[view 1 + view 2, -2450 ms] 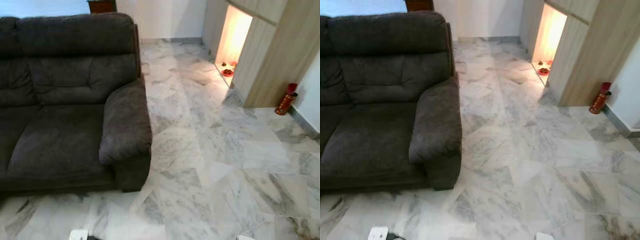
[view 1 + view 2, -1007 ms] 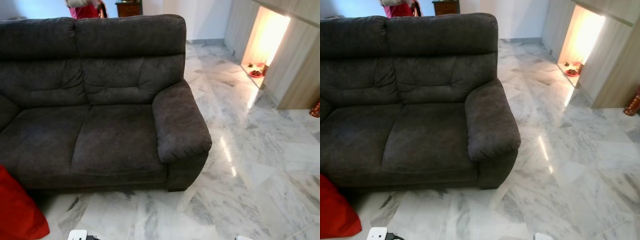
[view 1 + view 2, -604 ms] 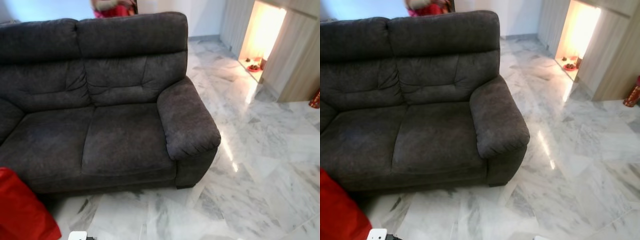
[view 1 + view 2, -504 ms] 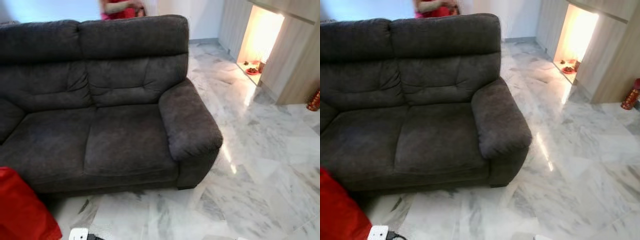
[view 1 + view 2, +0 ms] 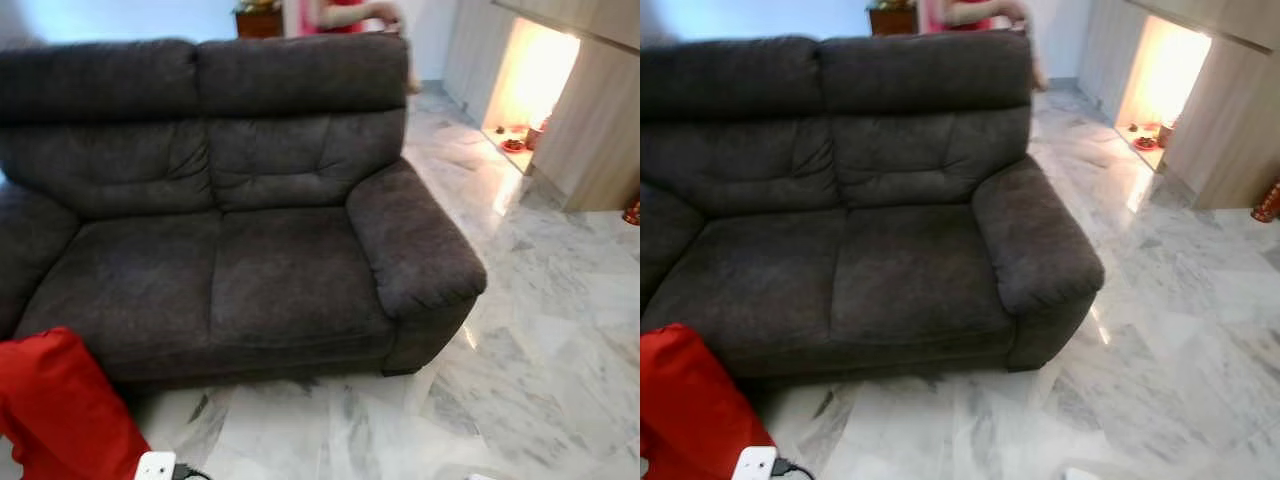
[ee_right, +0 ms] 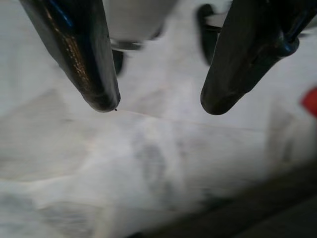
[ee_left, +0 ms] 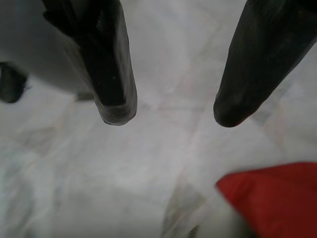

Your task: Move the pillow to the sofa from floor

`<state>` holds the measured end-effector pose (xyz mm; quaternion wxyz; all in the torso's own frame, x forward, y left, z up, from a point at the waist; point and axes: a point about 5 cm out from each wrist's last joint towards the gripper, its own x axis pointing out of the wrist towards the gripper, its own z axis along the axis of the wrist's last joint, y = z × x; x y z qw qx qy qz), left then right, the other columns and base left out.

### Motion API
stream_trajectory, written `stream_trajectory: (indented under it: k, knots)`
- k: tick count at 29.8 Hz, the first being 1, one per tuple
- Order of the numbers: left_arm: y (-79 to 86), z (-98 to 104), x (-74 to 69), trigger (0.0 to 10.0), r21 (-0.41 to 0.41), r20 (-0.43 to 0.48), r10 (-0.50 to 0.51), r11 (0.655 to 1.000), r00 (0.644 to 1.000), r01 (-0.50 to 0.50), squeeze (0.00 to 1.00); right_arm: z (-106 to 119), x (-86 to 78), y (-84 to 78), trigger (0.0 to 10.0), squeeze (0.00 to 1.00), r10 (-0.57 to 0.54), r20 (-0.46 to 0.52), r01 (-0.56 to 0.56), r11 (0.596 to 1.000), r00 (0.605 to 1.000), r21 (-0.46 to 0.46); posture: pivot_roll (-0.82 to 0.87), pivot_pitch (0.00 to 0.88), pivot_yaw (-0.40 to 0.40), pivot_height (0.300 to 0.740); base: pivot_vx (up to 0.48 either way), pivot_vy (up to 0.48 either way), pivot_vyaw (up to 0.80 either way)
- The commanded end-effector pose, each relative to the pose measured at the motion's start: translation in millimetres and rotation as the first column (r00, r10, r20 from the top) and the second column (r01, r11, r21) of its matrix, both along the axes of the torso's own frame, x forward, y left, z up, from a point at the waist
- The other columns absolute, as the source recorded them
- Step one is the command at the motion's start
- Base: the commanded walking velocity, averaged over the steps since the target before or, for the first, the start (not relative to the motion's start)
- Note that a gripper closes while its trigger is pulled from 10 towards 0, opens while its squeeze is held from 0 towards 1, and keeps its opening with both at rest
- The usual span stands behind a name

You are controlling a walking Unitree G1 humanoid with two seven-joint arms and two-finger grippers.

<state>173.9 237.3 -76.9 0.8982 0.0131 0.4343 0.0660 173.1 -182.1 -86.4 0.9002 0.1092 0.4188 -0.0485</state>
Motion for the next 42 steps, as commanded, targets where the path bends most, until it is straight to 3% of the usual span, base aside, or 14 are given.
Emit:
stream_trajectory:
  k: [1,12,20,23,26,31,42]
  knots:
    - [-1.5,-1,-1.2,10.0,-0.004,-0.013,0.001,1.0,1.0,-0.001,0.0,-1,-3.9,-8.0,10.0,0.0,-0.018,-0.008,0.017,1.0,1.0,-0.016,-0.06,0.062,0.047,0.74,0.0,0.345,0.0]
    - [-2.7,-3,-4.9,10.0,-0.011,-0.02,0.015,1.0,1.0,-0.016,0.0,0,-2.4,-11.6,10.0,0.0,-0.026,-0.006,0.026,0.999,1.0,-0.04,-0.06,0.057,0.036,0.74,0.0,0.349,0.0]
    - [-25.8,-4,4.2,10.0,-0.049,0.0,0.021,0.999,1.0,-0.021,0.0,6,2.8,-31.0,10.0,0.0,-0.029,0.005,0.029,0.995,1.0,-0.093,-0.07,0.039,0.0,0.74,0.0,0.346,0.0]
    - [-27.2,-5,4.4,10.0,-0.052,0.0,0.023,0.998,1.0,-0.023,0.0,7,3.6,-32.8,10.0,0.0,-0.024,0.008,0.025,0.994,1.0,-0.107,-0.07,0.04,-0.003,0.74,0.0,0.346,0.0]
    - [-21.8,-8,-7.2,10.0,-0.057,-0.013,0.041,0.997,0.999,-0.042,0.0,7,4.5,-33.8,10.0,0.0,-0.006,0.002,0.006,0.993,1.0,-0.118,-0.07,0.038,-0.007,0.74,0.0,0.347,0.0]
    - [-16.5,-9,-12.1,10.0,-0.053,-0.021,0.048,0.997,0.999,-0.049,0.0,7,5.2,-29.5,10.0,0.0,0.036,-0.003,-0.036,0.992,0.999,-0.122,-0.07,0.041,-0.005,0.74,0.0,0.348,0.0]
    - [-15.9,-7,-6.7,10.0,-0.043,-0.018,0.04,0.998,0.999,-0.04,0.0,4,2.6,-24.3,10.0,0.0,0.021,-0.007,-0.022,0.994,1.0,-0.11,-0.07,0.049,0.009,0.74,0.0,0.347,0.0]
